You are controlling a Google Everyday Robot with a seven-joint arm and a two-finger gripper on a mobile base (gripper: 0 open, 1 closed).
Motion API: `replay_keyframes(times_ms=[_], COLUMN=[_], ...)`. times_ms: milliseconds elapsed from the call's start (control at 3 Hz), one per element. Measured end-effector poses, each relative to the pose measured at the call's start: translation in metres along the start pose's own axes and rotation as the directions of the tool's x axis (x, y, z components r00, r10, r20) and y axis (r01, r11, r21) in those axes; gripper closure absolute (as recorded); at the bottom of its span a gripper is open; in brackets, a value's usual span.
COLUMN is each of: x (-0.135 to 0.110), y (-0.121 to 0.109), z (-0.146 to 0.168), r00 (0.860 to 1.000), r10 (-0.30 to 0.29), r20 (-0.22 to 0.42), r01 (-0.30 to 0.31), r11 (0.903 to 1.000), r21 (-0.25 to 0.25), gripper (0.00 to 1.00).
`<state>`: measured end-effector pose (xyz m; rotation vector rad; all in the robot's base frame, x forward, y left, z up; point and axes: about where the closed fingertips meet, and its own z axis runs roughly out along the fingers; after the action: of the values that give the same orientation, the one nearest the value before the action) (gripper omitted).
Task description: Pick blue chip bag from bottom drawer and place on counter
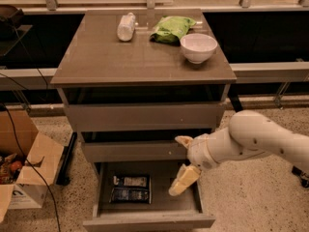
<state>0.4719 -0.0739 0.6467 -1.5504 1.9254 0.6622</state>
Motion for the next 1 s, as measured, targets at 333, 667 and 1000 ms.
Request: replay_keyframes(times_ms=[333, 667, 1000], x=[0.033, 0.068, 0.084], y=[-0.011, -0.024, -0.017], z=[0.063, 0.121, 0.145], r00=[0.996, 0.985, 0.977], r10=[0.051, 0.117, 0.158], r20=[0.073, 0.129, 0.142], r01=[-0.049, -0.11, -0.145], r11=[0.9984, 0.9921, 0.9849], r21=[-0.03, -0.059, -0.095], gripper=[0.0, 0.0, 0.0])
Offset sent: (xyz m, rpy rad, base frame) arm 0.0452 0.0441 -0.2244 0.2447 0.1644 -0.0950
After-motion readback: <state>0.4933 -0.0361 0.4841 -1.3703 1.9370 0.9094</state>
